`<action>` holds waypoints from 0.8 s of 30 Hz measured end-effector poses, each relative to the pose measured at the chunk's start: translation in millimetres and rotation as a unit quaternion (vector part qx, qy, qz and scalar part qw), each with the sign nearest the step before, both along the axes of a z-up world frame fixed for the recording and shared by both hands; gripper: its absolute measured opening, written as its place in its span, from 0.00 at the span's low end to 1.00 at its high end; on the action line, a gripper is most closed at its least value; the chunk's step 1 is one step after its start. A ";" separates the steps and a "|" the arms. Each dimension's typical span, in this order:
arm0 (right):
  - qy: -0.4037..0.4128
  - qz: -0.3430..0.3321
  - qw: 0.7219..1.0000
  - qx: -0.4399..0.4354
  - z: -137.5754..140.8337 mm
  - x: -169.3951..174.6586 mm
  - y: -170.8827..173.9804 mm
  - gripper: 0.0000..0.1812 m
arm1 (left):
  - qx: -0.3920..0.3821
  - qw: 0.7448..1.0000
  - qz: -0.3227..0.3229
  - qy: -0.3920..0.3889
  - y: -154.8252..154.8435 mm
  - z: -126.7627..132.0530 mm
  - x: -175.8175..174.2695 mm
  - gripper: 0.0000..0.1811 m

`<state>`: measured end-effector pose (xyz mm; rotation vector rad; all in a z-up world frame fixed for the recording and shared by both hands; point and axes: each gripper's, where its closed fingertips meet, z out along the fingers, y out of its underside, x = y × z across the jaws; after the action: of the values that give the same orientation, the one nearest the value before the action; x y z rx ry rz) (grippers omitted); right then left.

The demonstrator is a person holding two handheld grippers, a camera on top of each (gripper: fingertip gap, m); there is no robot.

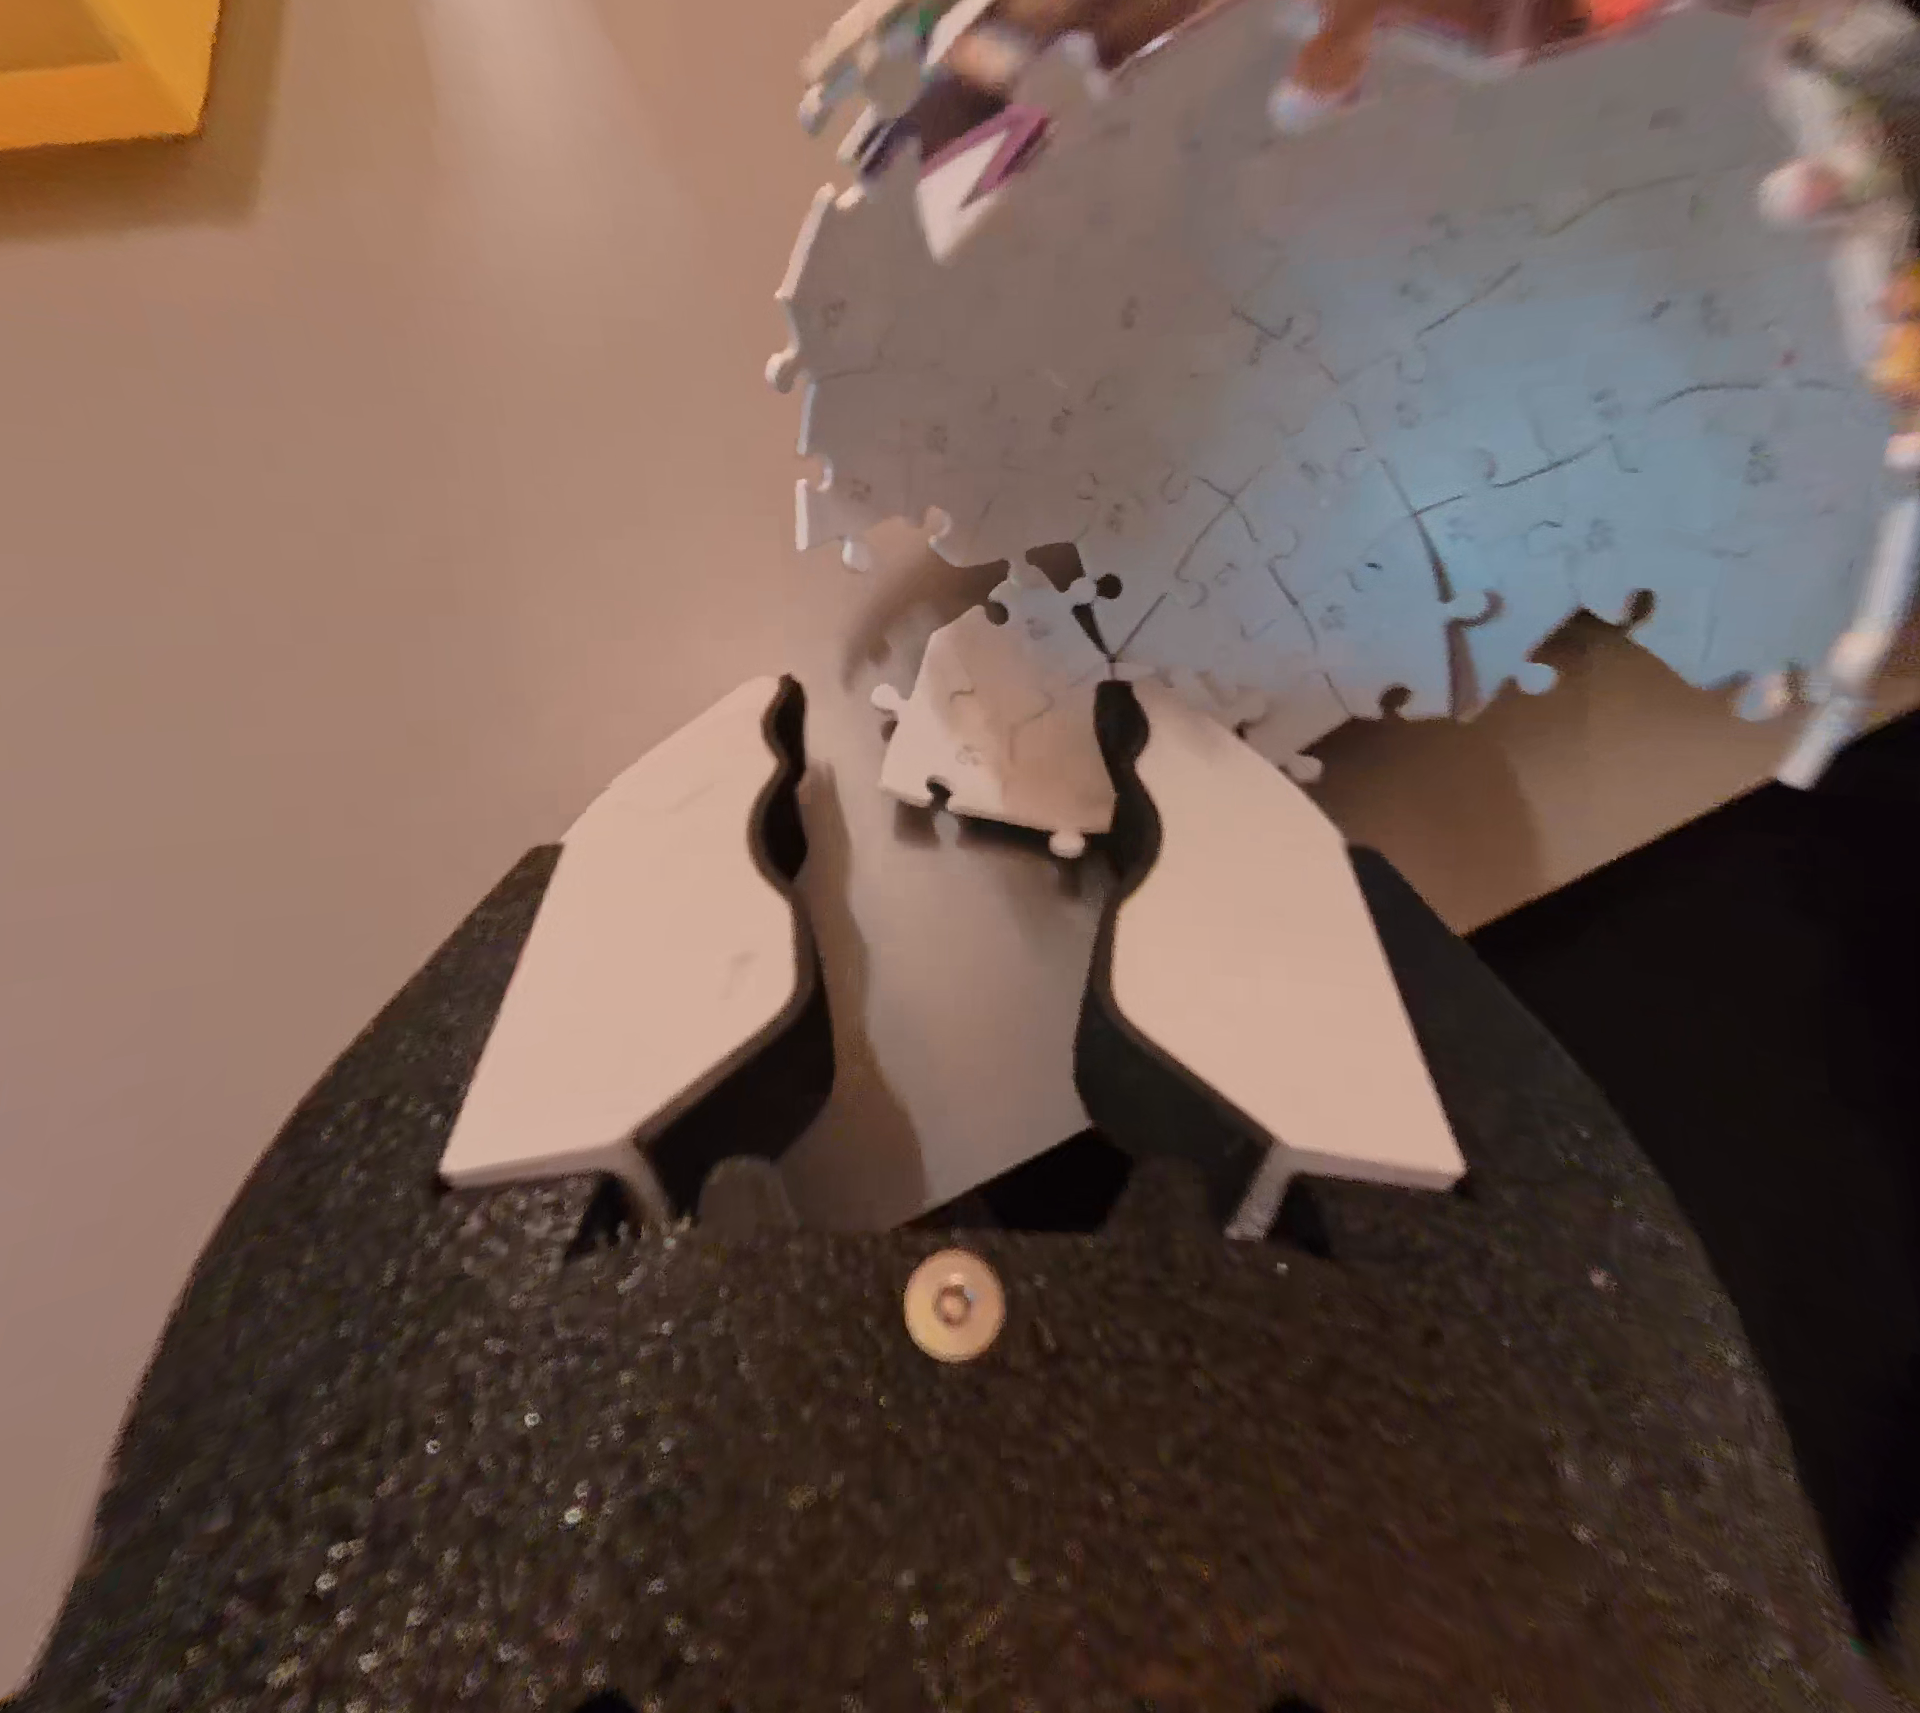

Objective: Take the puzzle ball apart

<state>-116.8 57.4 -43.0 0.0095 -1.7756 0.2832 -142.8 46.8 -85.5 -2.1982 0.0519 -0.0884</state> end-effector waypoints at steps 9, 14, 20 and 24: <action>0.006 -0.004 1.000 -0.003 0.1 -1.2 -0.1 0.67 | -0.060 0.996 -0.033 0.058 9.4 -14.8 5.6 0.28; 0.008 -0.004 1.000 -0.002 0.1 -1.1 -0.4 0.67 | -0.074 0.996 -0.009 0.049 4.9 -15.6 0.9 0.32; 0.006 -0.005 1.000 -0.004 0.0 -1.5 -0.3 0.67 | -0.060 0.998 -0.026 -0.002 -3.0 -10.6 6.9 0.32; 0.005 -0.007 1.000 -0.009 -0.1 -1.3 0.6 0.67 | -0.064 0.998 -0.022 -0.005 -5.0 -11.5 7.0 0.34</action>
<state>-118.1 58.0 -43.2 -0.0132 -1.7620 0.2888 -135.7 41.8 -96.9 -2.3247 0.0908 -0.1298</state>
